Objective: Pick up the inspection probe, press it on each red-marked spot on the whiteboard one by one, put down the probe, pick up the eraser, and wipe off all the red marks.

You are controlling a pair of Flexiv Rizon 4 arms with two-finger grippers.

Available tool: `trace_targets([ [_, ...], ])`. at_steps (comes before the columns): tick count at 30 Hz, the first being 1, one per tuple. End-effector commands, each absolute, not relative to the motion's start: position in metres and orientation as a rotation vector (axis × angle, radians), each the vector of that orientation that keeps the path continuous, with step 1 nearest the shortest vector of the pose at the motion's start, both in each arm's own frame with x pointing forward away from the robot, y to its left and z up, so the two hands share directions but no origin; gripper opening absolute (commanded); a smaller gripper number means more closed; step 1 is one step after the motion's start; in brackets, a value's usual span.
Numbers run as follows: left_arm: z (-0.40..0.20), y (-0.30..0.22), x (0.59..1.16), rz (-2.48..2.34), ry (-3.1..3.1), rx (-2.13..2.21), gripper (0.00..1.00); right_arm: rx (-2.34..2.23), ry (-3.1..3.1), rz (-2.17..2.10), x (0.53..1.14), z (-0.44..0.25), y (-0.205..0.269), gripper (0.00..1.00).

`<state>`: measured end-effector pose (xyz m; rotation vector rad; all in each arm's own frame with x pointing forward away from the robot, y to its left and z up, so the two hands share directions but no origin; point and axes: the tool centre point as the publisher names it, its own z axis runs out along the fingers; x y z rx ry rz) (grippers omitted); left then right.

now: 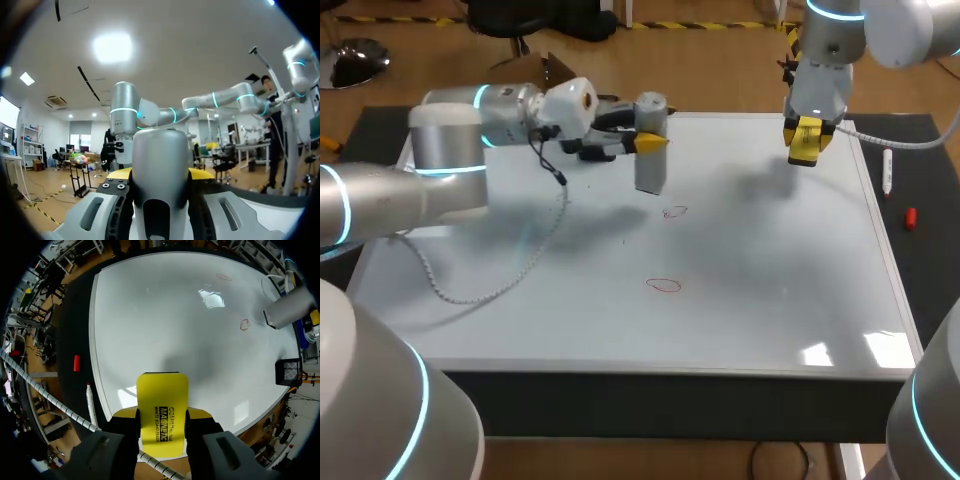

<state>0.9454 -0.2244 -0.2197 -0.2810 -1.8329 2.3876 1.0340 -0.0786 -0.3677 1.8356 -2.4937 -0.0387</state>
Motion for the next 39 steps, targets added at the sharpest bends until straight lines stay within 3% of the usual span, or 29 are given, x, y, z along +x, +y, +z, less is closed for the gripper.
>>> trace_targets([
  [1, -0.21, -0.189, 0.941, 2.436, -1.884, -0.208, 0.0, 1.836, -2.489, -0.035, 1.035, -0.367, -0.079, 0.0],
  [24, -0.214, -0.022, 0.973, 2.596, -2.068, 0.089, 0.0, 1.836, -2.489, -0.035, 1.035, -0.367, -0.079, 0.0],
  [39, -0.214, 0.013, 0.97, 2.645, -2.087, 0.138, 0.0, 1.836, -2.489, -0.035, 1.035, -0.367, -0.079, 0.0],
])
